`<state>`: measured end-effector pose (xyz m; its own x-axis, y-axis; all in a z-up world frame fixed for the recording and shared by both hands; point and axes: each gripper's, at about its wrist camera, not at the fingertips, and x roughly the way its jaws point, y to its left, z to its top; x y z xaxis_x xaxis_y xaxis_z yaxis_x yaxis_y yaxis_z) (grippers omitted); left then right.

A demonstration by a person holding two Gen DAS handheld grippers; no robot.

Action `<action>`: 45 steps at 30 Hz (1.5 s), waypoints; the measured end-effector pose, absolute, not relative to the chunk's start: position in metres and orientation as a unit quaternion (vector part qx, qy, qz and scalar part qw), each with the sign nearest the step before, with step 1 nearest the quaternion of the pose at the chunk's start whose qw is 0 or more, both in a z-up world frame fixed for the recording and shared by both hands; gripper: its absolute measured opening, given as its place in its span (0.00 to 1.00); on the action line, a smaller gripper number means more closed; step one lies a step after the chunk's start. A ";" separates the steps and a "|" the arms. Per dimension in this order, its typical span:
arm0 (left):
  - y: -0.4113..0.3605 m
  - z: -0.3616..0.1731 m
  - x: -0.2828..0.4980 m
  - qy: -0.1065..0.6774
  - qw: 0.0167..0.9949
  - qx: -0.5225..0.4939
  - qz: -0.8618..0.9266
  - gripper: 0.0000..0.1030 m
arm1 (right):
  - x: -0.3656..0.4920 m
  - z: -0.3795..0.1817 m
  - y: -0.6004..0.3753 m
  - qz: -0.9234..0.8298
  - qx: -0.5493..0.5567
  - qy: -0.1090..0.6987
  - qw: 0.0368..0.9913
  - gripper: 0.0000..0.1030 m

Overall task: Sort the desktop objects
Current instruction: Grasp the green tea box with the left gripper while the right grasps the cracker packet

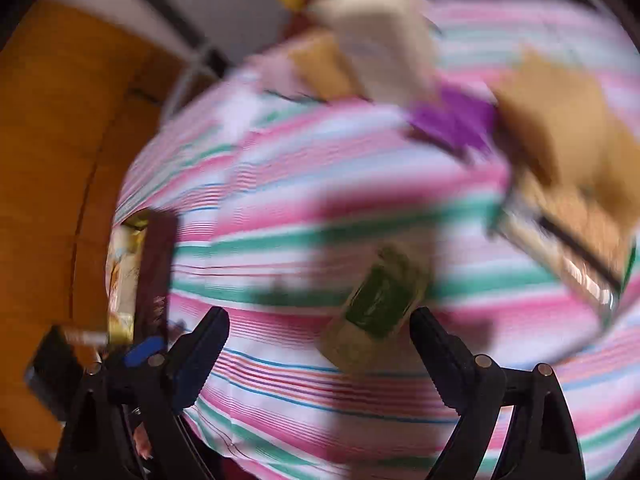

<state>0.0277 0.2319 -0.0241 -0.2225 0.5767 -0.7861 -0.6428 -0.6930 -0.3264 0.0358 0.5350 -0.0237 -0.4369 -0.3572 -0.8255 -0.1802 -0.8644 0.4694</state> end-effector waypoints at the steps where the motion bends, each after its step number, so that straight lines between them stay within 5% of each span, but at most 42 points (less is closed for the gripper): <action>1: 0.233 -0.024 0.028 0.037 0.390 -0.487 0.780 0.67 | 0.038 -0.015 0.535 -0.822 0.519 -0.231 0.027 0.89; 11: 0.243 -0.029 0.033 0.047 0.393 -0.494 0.774 0.67 | 0.025 -0.035 0.600 -0.753 0.621 -0.049 -0.212 0.89; 17: 0.257 -0.030 0.027 0.061 0.394 -0.494 0.772 0.67 | 0.029 -0.058 0.604 -0.778 0.605 0.028 -0.170 0.96; 20: 0.274 -0.029 0.024 0.068 0.402 -0.489 0.771 0.67 | 0.037 -0.053 0.617 -0.776 0.608 -0.029 -0.163 0.91; 22: 0.290 -0.027 0.025 0.070 0.416 -0.484 0.766 0.67 | 0.042 -0.052 0.623 -0.775 0.610 -0.076 -0.147 0.68; 24: 0.310 -0.025 0.028 0.078 0.433 -0.481 0.758 0.67 | 0.045 -0.046 0.623 -0.779 0.605 -0.102 -0.128 0.58; 38: 0.435 -0.057 0.042 0.205 0.501 -0.464 0.701 0.66 | 0.060 -0.034 0.631 -0.778 0.601 -0.128 -0.131 0.57; 40: 0.432 -0.061 0.038 0.195 0.493 -0.450 0.718 0.59 | 0.062 -0.032 0.631 -0.778 0.600 -0.129 -0.131 0.58; 42: 0.426 -0.064 0.032 0.179 0.495 -0.442 0.726 0.37 | 0.058 -0.033 0.625 -0.779 0.600 -0.126 -0.132 0.58; 45: 0.415 -0.065 0.031 0.184 0.499 -0.414 0.739 0.37 | 0.055 -0.033 0.618 -0.781 0.599 -0.118 -0.136 0.58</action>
